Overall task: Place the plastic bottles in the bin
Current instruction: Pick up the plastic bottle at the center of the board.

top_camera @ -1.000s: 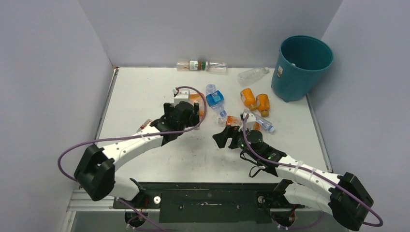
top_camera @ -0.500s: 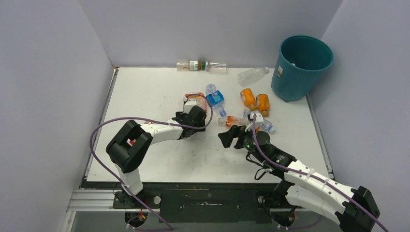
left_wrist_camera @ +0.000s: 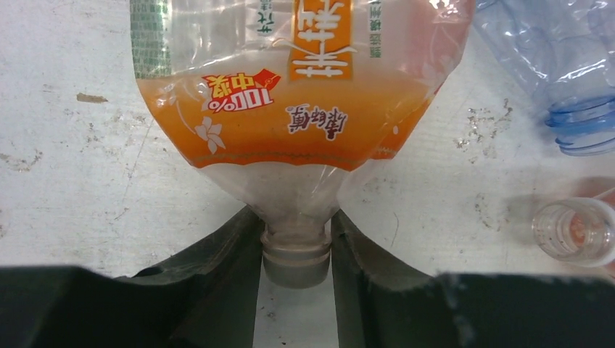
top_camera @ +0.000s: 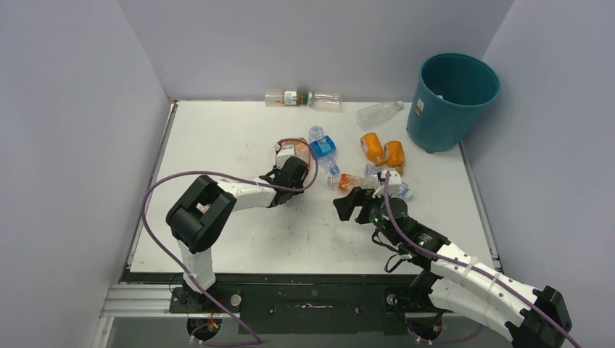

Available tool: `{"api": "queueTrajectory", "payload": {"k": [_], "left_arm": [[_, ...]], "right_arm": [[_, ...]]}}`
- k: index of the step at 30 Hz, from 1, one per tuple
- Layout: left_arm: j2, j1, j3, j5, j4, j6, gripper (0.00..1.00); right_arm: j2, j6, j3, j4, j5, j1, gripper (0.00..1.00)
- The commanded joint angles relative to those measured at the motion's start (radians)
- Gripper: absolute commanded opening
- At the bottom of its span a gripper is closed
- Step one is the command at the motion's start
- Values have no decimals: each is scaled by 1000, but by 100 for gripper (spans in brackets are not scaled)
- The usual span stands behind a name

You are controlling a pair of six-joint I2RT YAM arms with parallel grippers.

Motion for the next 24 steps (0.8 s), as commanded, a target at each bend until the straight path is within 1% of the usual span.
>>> {"api": "queueTrajectory", "payload": {"k": [1,3,4,5,8,9,10,11,14,16,18,19,22,24], "left_arm": [[-64,1,-37,38,78,3,18],[-124,1,-58,51,62,11,6],[-176,1,-78,52,54,20,2],[-235,-1,-102,55,54,38,0],[-419,-2,-163,75,20,118,0],[-482,1,-171,90,-2,171,0],[-558,3,-175,100,-30,212,0],[-592,4,-176,103,-56,256,0],[-763,9,-186,130,-101,375,0],[-858,11,-219,183,-75,449,0],[-934,11,-270,244,-14,521,0],[-964,11,-298,299,43,570,0],[-1021,10,-346,415,112,679,0],[-1040,8,-337,515,104,750,0]], "right_arm": [[-3,57,50,-34,103,3,90],[-11,68,33,-20,99,0,90],[-15,68,32,-10,78,-3,90],[-17,51,36,8,45,-9,90],[-17,11,77,-5,-21,-19,90],[-19,5,93,-9,-29,-22,90],[-22,-6,107,-24,-42,-25,90],[-27,-24,125,-44,-56,-31,90],[-46,-76,190,-115,-77,-40,90],[-57,-100,235,-148,-95,-42,90],[-55,-119,292,-200,-101,-44,90],[-47,-124,331,-247,-87,-46,90],[-54,-139,420,-321,-88,-48,90],[-79,-141,448,-319,-165,-48,90]]}}
